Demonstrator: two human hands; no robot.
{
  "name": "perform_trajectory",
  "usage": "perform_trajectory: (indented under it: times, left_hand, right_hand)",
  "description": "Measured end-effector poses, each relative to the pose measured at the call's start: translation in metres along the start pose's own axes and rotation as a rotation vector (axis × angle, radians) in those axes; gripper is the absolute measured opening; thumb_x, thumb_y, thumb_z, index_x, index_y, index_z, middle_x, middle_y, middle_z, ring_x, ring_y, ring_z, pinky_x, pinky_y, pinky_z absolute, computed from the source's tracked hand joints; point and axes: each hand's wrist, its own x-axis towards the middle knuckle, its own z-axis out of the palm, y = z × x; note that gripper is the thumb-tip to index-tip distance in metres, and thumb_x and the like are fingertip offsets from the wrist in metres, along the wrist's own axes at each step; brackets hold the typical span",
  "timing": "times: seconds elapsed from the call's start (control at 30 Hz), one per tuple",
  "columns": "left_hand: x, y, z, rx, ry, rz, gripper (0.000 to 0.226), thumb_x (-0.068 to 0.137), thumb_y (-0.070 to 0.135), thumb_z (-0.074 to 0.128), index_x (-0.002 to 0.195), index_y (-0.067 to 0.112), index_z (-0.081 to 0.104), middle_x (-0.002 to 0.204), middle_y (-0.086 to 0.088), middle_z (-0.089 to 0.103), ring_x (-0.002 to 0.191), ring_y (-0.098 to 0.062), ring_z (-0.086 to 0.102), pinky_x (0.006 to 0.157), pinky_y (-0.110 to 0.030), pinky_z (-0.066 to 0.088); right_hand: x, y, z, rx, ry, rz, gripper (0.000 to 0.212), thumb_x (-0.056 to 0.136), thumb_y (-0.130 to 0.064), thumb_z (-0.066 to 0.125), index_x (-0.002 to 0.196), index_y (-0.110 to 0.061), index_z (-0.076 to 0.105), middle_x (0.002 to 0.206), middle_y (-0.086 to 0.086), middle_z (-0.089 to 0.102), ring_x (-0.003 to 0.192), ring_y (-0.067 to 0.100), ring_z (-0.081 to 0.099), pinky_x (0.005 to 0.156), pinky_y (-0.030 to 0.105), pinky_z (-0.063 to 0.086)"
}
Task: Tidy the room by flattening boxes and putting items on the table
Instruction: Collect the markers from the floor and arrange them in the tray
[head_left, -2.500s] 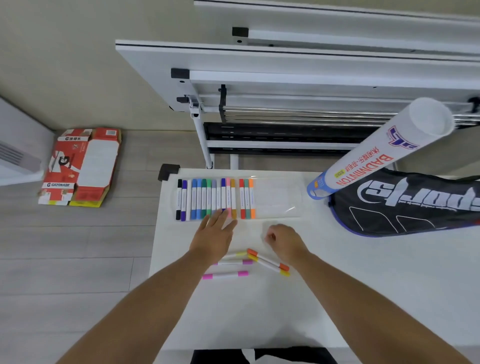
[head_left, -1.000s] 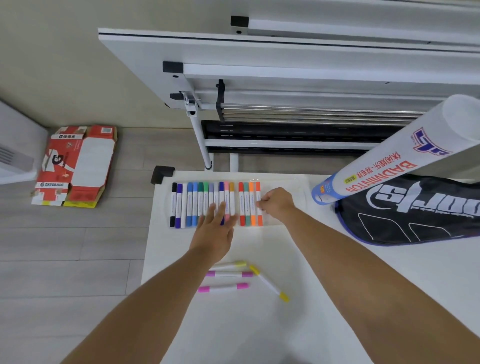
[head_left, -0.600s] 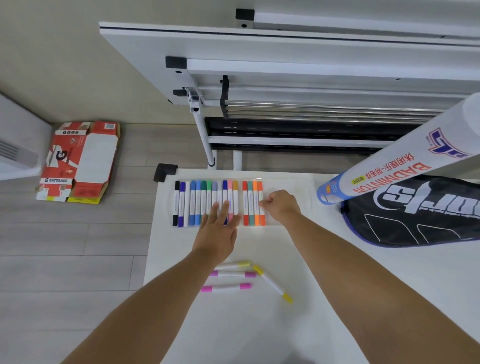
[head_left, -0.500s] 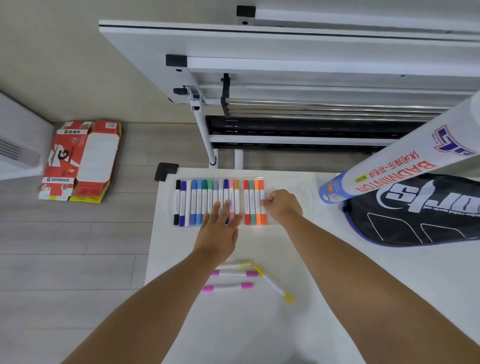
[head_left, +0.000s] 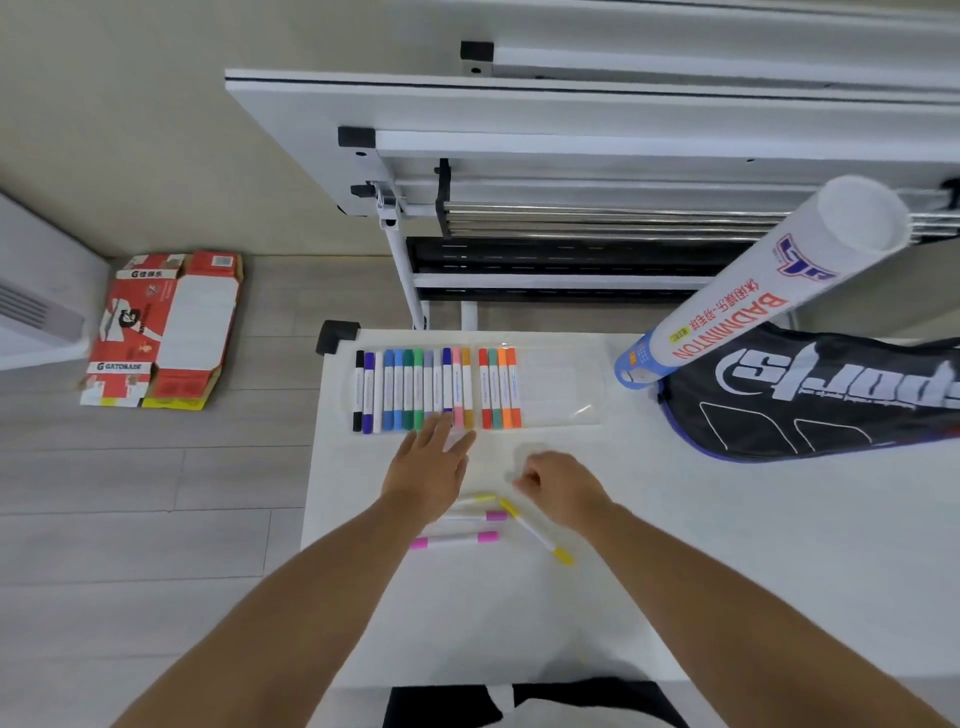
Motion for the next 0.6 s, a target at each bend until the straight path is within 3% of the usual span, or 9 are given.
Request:
perform_trajectory:
  times: [0.17, 0.37, 0.5, 0.6]
  left_hand:
    - [-0.025, 0.001, 0.012, 0.039, -0.027, 0.007, 0.049, 0.107, 0.037, 0.022, 0.155, 0.031, 0.016, 0.166, -0.004, 0.004, 0.152, -0.025, -0.004, 0.122, -0.043, 0.014]
    - [-0.027, 0.001, 0.012, 0.036, -0.004, 0.034, 0.048, 0.107, 0.036, 0.023, 0.154, 0.029, 0.023, 0.165, -0.003, 0.011, 0.152, -0.024, 0.000, 0.123, -0.041, 0.013]
    - [-0.018, 0.002, 0.008, 0.033, 0.029, 0.044, 0.047, 0.107, 0.036, 0.025, 0.153, 0.029, 0.028, 0.164, -0.003, 0.014, 0.152, -0.024, 0.001, 0.122, -0.042, 0.016]
    - [-0.006, 0.005, 0.002, 0.023, 0.046, 0.041, 0.047, 0.106, 0.037, 0.027, 0.153, 0.030, 0.028, 0.164, -0.003, 0.013, 0.152, -0.024, 0.000, 0.122, -0.043, 0.016]
  right_hand:
    - [-0.037, 0.018, 0.035, -0.190, -0.184, 0.001, 0.044, 0.087, -0.042, 0.065, 0.120, -0.017, 0.050, 0.121, 0.004, 0.054, 0.112, 0.023, 0.054, 0.087, 0.032, 0.043]
    - [-0.041, 0.017, 0.055, -0.038, -0.019, 0.079, 0.006, 0.090, -0.025, 0.056, 0.088, -0.021, 0.052, 0.100, 0.003, 0.057, 0.091, 0.025, 0.060, 0.069, 0.029, 0.041]
    - [-0.032, 0.017, 0.050, 0.196, 0.045, 0.115, 0.029, 0.083, -0.024, 0.062, 0.063, -0.025, 0.040, 0.077, -0.003, 0.053, 0.073, 0.020, 0.054, 0.063, 0.029, 0.042]
    - [-0.019, 0.015, 0.026, 0.349, 0.147, 0.171, 0.028, 0.082, -0.029, 0.071, 0.064, -0.019, 0.051, 0.071, -0.004, 0.056, 0.068, 0.014, 0.052, 0.060, 0.018, 0.036]
